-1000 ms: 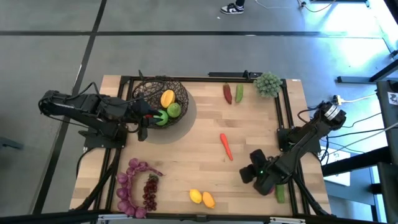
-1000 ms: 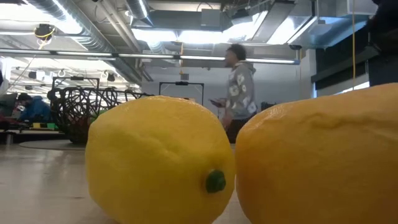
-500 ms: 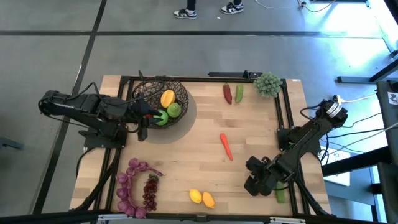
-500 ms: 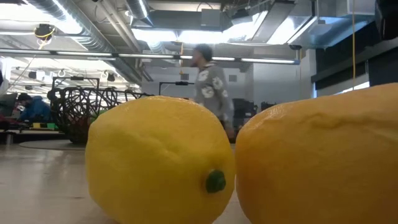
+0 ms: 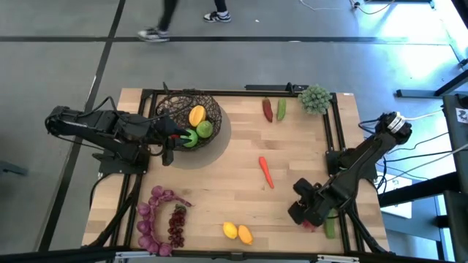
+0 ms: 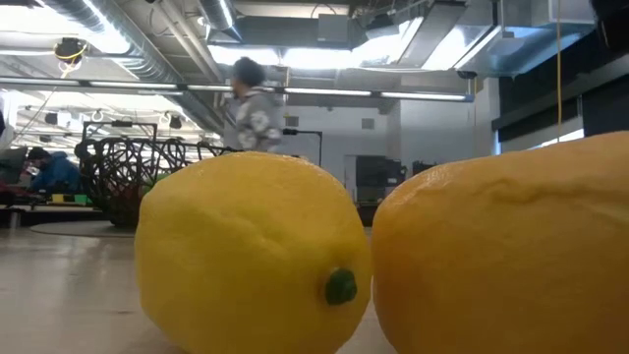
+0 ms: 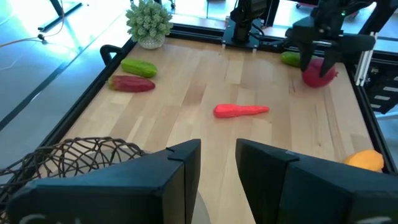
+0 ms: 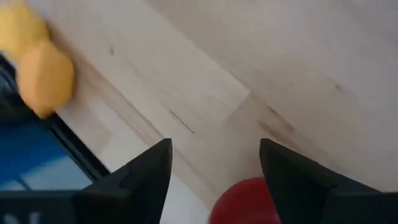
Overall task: Build produce basket
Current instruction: Put the red pomegranate into the black wire basket
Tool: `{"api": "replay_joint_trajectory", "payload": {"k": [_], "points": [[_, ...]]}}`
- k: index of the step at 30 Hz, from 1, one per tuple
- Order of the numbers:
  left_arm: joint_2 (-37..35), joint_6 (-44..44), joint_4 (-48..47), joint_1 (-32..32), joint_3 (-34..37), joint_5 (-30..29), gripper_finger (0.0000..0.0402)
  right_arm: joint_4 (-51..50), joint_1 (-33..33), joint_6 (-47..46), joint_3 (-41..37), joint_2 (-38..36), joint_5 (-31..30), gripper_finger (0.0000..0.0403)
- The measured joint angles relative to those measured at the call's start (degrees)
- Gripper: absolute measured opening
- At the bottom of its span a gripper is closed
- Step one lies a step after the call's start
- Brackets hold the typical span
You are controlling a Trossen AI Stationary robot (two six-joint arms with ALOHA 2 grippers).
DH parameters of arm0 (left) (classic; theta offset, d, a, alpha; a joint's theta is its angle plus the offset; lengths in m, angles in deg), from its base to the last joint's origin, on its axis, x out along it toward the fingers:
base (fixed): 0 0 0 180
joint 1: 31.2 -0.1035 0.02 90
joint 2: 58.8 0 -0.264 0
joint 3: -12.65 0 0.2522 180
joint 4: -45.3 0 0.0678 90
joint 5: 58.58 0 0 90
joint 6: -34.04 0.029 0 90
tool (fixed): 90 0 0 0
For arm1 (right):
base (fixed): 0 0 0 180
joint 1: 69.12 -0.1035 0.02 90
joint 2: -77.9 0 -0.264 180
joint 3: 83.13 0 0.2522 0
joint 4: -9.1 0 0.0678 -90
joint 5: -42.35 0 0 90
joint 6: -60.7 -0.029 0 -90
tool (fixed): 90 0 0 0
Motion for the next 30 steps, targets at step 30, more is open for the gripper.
{"api": "replay_joint_trajectory", "payload": {"k": [30], "points": [[0.0,0.0,0.0,0.0,0.0,0.0,0.0092,-12.5,0.0,-15.0,8.9,-1.6,13.1,0.0295]]}}
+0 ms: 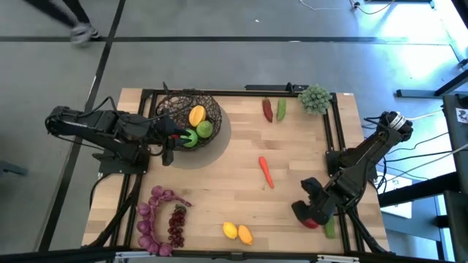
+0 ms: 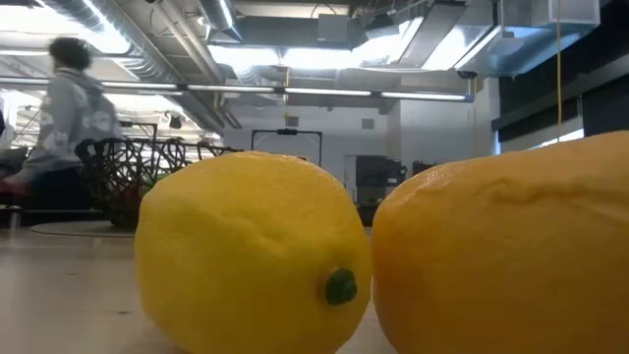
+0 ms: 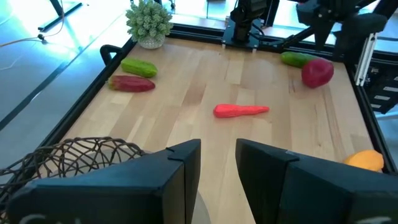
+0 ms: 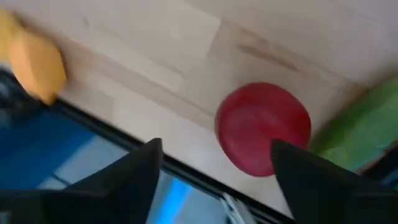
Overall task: Build produce basket
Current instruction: Put the red pomegranate into the black wire basket
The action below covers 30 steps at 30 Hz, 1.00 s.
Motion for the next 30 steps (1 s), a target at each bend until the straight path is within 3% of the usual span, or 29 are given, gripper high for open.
{"api": "replay_joint_trajectory", "payload": {"k": [6,8,21,30], "points": [[0.0,0.0,0.0,0.0,0.0,0.0,0.0092,1.8,0.0,11.0,0.0,0.0,4.8,0.0384],[0.0,0.0,0.0,0.0,0.0,0.0,0.0092,4.0,-0.1,12.6,0.0,0.0,5.4,0.0395],[0.0,0.0,0.0,0.0,0.0,0.0,0.0092,3.1,-3.0,14.3,0.0,0.3,5.7,0.0384],[0.0,0.0,0.0,0.0,0.0,0.0,0.0092,2.7,-5.0,28.2,0.0,2.7,1.0,0.0384]]}}
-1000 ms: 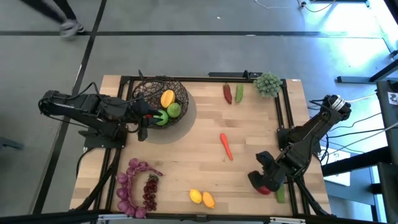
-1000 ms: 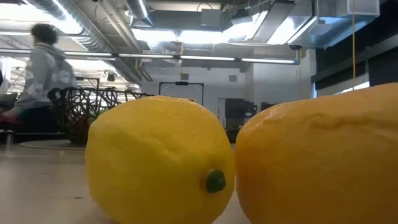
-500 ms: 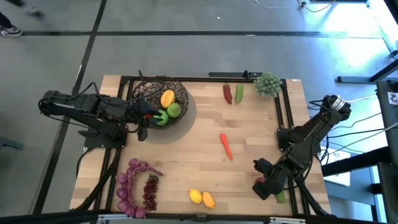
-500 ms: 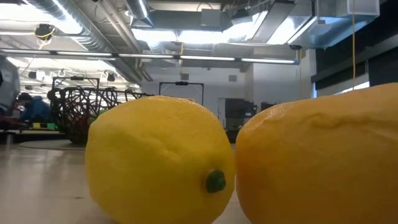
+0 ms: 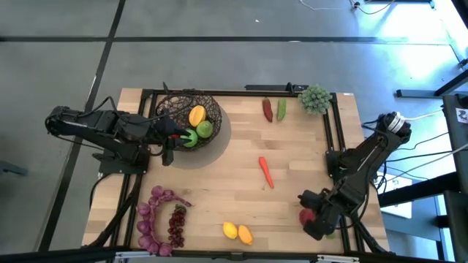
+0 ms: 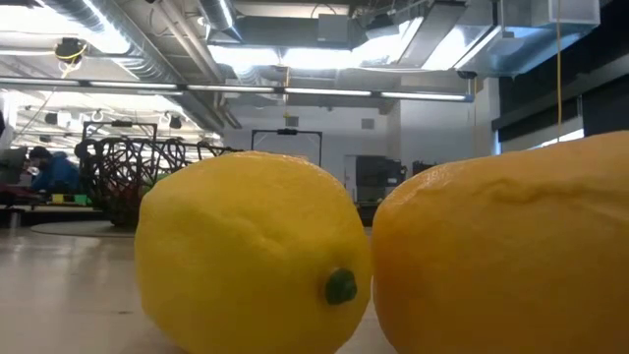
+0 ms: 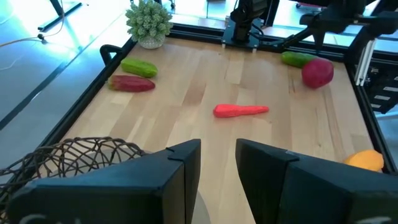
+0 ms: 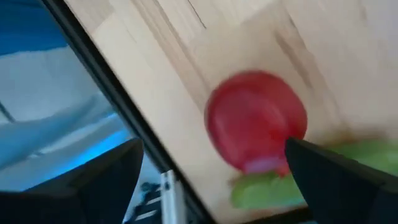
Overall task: Build produce basket
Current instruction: Put the red pomegranate into the black wire basket
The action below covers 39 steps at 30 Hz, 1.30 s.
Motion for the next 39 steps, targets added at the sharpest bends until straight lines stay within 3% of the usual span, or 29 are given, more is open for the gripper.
{"api": "replay_joint_trajectory", "payload": {"k": [5,12,39], "points": [[0.0,0.0,0.0,0.0,0.0,0.0,0.0092,0.9,-0.8,14.7,0.0,0.3,-1.9,0.0384],[0.0,0.0,0.0,0.0,0.0,0.0,0.0092,-2.9,-1.6,19.5,0.0,1.3,-3.9,0.0384],[0.0,0.0,0.0,0.0,0.0,0.0,0.0092,-1.5,-2.8,25.6,0.2,14.5,-3.6,0.0385]]}}
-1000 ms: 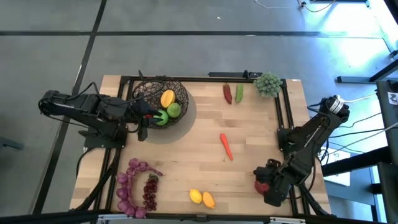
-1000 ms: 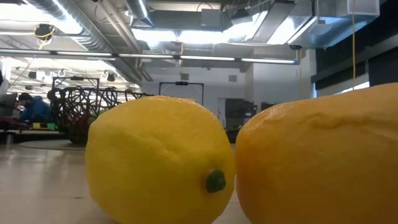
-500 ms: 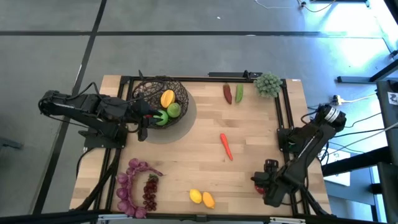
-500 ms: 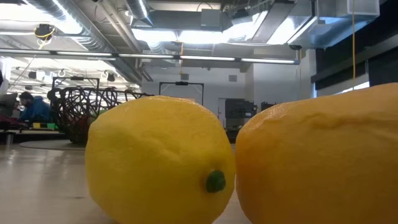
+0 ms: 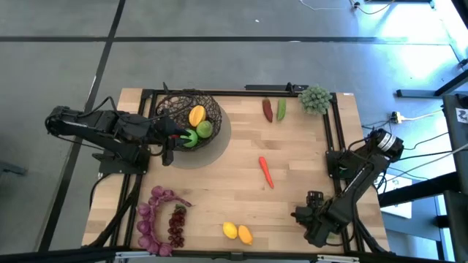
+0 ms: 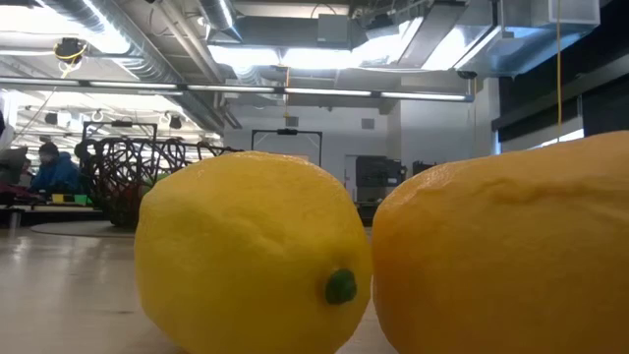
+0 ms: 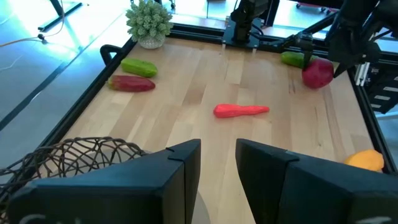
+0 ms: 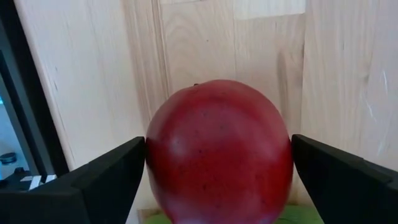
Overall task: Build produce basket
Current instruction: Put the red pomegranate into the black wire basket
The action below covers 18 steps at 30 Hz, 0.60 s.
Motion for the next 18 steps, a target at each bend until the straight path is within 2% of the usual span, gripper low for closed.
{"api": "replay_joint_trajectory", "payload": {"k": [18], "points": [[0.0,0.0,0.0,0.0,0.0,0.0,0.0092,1.0,0.0,-2.8,-0.1,1.2,-0.7,0.0385]]}}
